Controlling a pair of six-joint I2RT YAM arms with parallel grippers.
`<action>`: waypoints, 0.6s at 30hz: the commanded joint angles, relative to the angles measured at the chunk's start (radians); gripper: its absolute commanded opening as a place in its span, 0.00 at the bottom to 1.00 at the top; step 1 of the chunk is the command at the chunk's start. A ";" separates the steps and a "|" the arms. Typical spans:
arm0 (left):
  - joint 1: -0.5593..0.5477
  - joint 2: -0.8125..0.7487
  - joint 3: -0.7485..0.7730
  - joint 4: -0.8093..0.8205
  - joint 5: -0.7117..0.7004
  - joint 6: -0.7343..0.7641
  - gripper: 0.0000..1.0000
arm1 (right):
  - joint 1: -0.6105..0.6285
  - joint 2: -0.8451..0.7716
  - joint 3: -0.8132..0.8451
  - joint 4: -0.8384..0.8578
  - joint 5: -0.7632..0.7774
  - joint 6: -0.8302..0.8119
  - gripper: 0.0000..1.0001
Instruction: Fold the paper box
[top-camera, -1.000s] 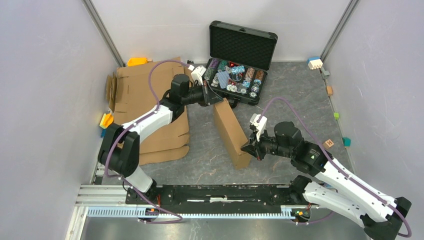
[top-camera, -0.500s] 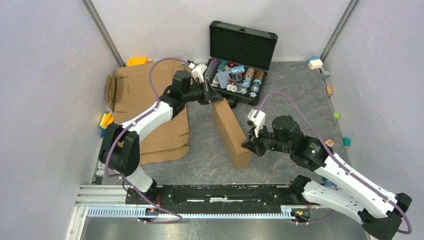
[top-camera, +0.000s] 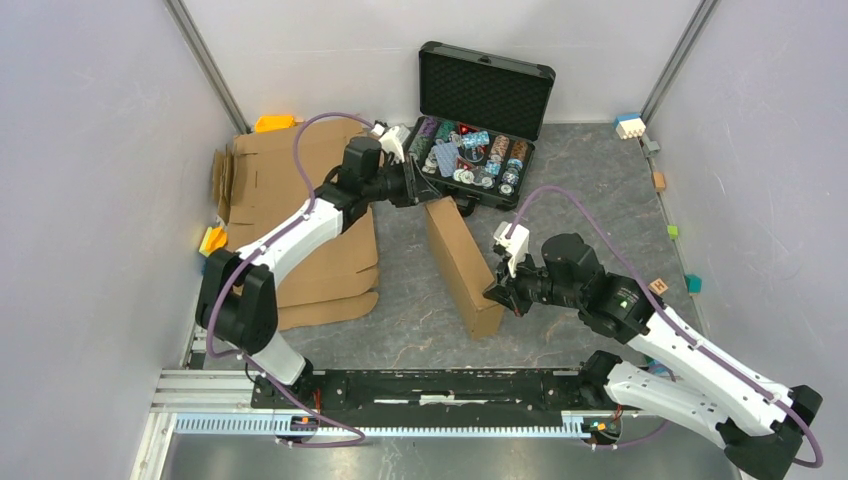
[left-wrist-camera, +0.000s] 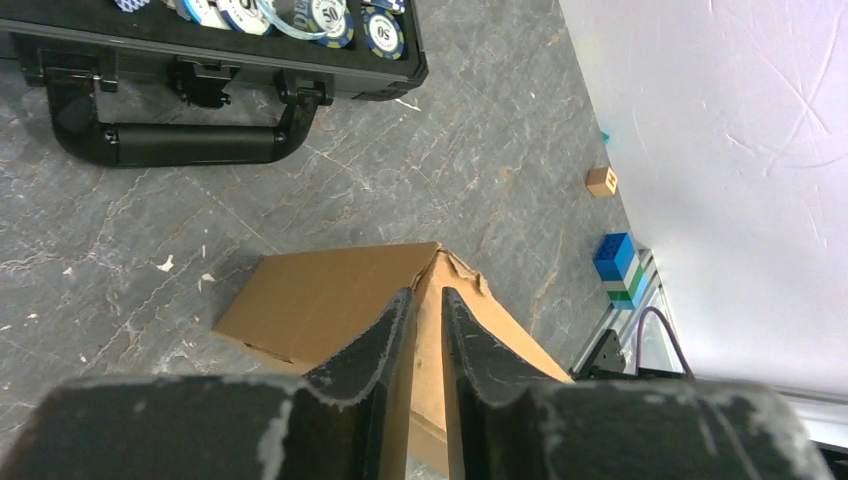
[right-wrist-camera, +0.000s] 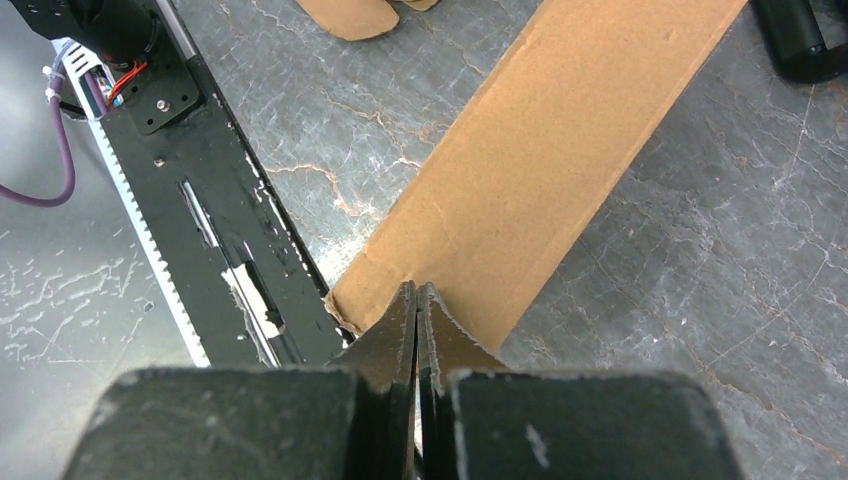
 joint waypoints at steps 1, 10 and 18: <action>0.001 -0.023 -0.105 0.021 -0.028 0.038 0.20 | 0.002 -0.015 -0.008 0.014 -0.002 -0.002 0.00; -0.001 0.007 -0.206 0.098 -0.063 0.043 0.18 | 0.003 -0.016 -0.016 0.017 0.001 -0.002 0.01; -0.005 0.017 -0.232 0.098 -0.138 0.100 0.27 | 0.003 -0.025 -0.024 0.019 0.004 0.003 0.01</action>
